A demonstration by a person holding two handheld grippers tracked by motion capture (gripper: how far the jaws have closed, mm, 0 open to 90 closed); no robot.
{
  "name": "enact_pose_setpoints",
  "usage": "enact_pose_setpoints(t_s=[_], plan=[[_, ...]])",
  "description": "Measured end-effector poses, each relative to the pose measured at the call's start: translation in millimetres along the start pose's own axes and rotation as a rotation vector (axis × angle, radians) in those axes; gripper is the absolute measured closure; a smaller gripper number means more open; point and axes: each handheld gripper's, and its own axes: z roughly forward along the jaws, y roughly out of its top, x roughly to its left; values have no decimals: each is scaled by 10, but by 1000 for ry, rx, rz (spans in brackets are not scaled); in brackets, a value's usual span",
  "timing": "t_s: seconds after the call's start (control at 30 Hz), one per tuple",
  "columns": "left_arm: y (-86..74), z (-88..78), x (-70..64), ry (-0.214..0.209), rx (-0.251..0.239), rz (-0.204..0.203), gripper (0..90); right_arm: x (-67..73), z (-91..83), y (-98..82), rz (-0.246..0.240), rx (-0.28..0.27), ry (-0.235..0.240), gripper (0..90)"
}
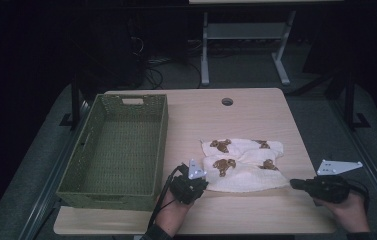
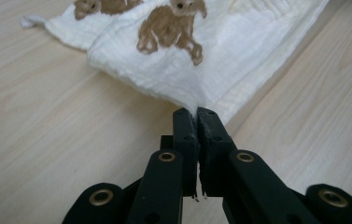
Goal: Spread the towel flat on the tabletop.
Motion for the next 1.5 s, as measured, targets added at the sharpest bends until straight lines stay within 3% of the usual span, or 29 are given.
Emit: enact_pose_setpoints(t_s=[0.2, 0.3, 0.37, 0.53, 0.7, 0.97, 1.07, 1.3, 1.4, 1.5], plan=[[-129, 10, -3, 1, 61, -4, 847, 106, 32, -146, 2, 39, 55, 869], [-122, 4, -24, 11, 46, 1, 706, 120, 19, -147, -7, 28, 55, 778], [-72, 7, -34, 10, 30, 4, 658, 88, -3, -102, -4, -2, 51, 734], [92, 71, 0, 17, 9, 16, 579, -26, 28, 66, -5, -19, 11, 716], [258, 193, 173, 32, 0, 6, 577, -179, 130, 263, -4, -22, -46, 709], [495, 395, 432, 71, -15, -11, 601, -496, 361, 566, 7, -19, -93, 711], [624, 535, 622, 92, -31, -39, 599, -634, 455, 645, 23, -2, -107, 710], [749, 790, 887, 170, 20, -34, 599, -968, 601, 785, 59, 4, -131, 701], [771, 863, 974, 173, 7, -74, 599, -1104, 681, 808, 75, 27, -138, 684], [791, 963, 1014, 178, 30, -68, 598, -1205, 761, 798, 89, 65, -150, 673]])
